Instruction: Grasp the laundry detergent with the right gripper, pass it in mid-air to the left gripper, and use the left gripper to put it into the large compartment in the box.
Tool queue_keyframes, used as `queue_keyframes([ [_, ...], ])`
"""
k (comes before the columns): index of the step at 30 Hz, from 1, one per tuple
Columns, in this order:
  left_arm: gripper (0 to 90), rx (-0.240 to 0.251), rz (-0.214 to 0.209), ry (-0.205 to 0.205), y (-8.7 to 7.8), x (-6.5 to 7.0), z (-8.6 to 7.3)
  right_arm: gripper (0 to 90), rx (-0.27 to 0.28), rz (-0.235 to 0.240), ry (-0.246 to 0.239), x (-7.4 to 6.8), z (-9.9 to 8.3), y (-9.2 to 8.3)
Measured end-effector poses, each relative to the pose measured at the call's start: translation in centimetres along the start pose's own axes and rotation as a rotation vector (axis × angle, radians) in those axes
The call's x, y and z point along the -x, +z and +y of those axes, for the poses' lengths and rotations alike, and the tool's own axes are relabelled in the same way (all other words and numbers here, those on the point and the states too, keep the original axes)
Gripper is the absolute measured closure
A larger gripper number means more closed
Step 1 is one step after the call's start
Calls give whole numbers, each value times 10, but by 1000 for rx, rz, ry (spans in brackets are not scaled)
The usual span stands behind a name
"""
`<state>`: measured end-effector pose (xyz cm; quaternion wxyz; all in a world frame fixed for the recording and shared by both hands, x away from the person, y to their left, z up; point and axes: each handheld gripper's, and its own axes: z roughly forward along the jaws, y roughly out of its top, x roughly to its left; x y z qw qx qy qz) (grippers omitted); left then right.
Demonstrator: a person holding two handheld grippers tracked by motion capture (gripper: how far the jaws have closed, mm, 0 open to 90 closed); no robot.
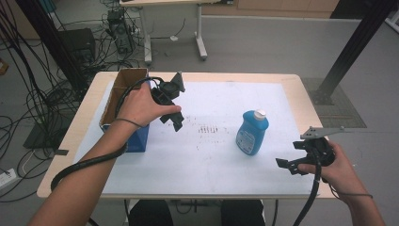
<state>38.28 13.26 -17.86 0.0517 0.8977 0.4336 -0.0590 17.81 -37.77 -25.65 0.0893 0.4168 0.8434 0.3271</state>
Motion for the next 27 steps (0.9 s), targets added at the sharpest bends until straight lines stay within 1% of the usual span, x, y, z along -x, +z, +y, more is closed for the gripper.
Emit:
queue_keyframes([
  [13, 70, 8, -1, 4, -2, 3, 0, 43, 43, 4, -2, -5, -14, 7],
  [18, 69, 10, -1, 4, -1, 4, 0, 44, 66, 7, 14, -5, -20, 9],
  [22, 69, 2, 4, 11, -2, 4, 1, 44, 90, 5, 27, -7, -25, 12],
  [27, 69, 10, -5, 5, -2, 4, 0, 44, 115, 15, 40, -7, -29, 15],
])
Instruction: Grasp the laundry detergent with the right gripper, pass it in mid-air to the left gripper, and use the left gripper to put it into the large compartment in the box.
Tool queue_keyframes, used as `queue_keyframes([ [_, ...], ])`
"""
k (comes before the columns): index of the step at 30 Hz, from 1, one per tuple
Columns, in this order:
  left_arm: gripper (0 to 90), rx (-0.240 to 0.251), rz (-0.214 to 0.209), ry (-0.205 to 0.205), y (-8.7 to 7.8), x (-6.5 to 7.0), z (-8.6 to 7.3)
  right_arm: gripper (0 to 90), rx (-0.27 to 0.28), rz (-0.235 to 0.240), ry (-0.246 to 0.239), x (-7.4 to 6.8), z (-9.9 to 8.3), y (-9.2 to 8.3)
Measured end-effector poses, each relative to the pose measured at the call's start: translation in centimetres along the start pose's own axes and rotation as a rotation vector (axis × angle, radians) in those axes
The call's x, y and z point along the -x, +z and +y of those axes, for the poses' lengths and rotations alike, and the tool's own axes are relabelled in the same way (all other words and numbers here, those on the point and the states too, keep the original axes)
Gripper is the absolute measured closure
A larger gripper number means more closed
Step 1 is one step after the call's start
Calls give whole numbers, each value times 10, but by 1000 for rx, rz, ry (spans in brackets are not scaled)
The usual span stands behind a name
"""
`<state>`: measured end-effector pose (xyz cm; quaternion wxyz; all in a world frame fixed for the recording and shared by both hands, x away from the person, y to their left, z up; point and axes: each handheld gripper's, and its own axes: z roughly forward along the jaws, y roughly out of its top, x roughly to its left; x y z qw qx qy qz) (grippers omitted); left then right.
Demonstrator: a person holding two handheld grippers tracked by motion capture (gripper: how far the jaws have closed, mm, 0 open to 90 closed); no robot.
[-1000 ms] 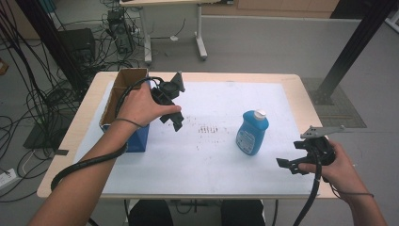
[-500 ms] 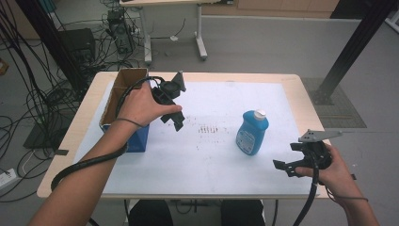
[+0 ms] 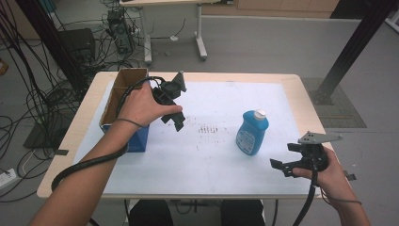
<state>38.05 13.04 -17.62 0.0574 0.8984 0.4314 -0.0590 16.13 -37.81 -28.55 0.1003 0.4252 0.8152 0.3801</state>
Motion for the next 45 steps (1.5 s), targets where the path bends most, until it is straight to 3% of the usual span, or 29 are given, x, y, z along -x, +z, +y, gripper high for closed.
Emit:
queue_keyframes([
  [16, 70, -4, -7, 4, 2, -1, -1, 45, 44, -7, 7, -9, -7, 13],
  [24, 70, 6, -15, 2, 2, -1, -3, 46, 86, -34, 28, -12, -13, 20],
  [45, 71, 3, -18, 2, 5, -2, -3, 40, 154, -65, 26, -19, -23, 43],
])
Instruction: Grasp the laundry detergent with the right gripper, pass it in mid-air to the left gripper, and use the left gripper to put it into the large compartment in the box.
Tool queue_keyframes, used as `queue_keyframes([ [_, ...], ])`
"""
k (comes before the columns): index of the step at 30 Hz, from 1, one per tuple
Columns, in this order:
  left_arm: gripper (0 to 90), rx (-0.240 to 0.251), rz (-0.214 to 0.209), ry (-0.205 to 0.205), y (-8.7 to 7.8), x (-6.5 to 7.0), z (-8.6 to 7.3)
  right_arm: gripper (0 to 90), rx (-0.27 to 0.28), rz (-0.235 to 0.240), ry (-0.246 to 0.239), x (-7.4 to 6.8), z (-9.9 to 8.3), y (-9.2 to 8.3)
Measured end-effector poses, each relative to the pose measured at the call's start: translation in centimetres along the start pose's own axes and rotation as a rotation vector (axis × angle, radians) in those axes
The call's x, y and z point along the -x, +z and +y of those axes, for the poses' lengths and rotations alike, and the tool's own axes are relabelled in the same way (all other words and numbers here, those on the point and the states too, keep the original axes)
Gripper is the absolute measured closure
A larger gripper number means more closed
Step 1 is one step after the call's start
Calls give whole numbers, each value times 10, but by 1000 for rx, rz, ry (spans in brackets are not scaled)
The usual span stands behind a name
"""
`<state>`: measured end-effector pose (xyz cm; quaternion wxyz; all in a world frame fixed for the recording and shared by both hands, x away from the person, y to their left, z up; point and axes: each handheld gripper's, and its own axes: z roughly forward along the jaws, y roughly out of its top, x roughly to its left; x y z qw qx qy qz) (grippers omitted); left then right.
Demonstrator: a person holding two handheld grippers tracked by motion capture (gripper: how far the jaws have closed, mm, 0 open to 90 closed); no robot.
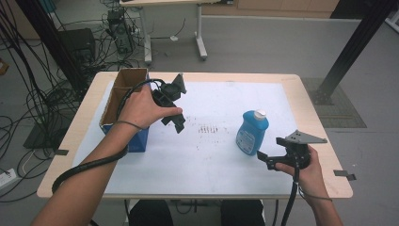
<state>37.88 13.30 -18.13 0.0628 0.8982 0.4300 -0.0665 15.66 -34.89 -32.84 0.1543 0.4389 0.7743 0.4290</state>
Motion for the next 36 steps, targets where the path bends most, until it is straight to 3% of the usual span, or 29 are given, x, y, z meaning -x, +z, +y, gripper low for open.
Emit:
queue_keyframes([
  [36, 71, 6, -11, -10, 2, -5, -3, 36, 73, -15, -13, -1, -23, 36],
])
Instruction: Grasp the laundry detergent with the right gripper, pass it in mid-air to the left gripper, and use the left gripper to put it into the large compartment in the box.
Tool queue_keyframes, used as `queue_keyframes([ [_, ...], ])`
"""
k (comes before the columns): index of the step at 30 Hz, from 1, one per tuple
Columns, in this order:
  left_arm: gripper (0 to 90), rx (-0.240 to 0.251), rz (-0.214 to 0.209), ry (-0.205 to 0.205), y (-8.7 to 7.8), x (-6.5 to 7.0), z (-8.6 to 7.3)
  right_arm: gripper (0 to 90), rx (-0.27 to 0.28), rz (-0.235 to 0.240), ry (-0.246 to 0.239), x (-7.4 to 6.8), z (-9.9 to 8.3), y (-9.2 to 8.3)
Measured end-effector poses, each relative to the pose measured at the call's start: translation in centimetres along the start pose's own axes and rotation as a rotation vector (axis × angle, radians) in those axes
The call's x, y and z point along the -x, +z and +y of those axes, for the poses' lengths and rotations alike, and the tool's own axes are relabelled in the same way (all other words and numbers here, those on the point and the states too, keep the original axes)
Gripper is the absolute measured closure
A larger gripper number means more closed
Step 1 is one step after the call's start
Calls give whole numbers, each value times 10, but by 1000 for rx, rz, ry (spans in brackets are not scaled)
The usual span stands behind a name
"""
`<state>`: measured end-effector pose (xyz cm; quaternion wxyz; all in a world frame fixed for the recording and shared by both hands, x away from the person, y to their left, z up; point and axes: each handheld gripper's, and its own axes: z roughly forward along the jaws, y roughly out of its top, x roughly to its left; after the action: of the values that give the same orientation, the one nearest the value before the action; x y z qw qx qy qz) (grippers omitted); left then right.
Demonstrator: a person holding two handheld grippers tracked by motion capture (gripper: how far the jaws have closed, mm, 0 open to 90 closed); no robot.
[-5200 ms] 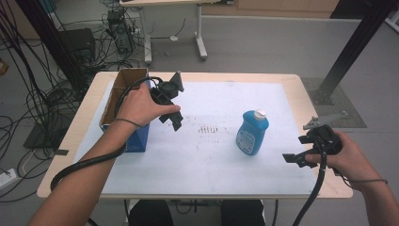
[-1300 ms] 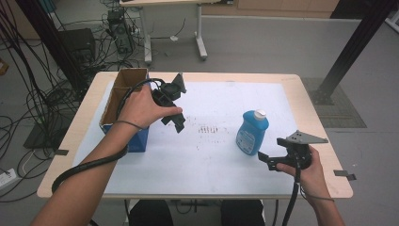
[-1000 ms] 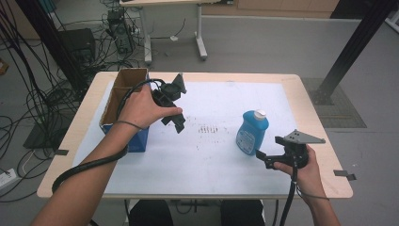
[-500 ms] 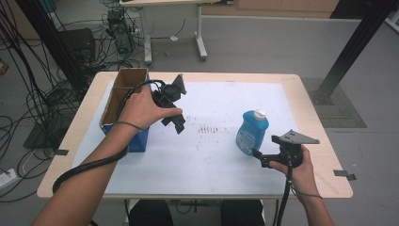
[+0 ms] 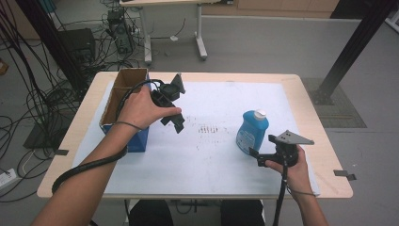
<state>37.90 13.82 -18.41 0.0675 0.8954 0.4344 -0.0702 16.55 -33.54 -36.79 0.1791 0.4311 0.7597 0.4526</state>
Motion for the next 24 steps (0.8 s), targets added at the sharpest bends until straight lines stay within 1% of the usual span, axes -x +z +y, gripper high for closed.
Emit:
queue_keyframes([
  [2, 71, 3, -5, -4, 1, -1, -1, 36, -3, 0, 2, -1, 0, 2],
  [4, 71, -1, 1, 1, 1, 0, 0, 36, 0, 1, 3, -1, -1, 4],
  [11, 71, 3, -2, -2, 1, 0, 0, 36, 4, 6, 14, -1, -4, 10],
  [15, 71, 1, -4, 0, 2, 0, 1, 37, 8, 9, 12, -1, -6, 13],
  [24, 71, -5, -3, 2, 4, 0, 2, 41, 15, 9, 12, -1, -5, 14],
])
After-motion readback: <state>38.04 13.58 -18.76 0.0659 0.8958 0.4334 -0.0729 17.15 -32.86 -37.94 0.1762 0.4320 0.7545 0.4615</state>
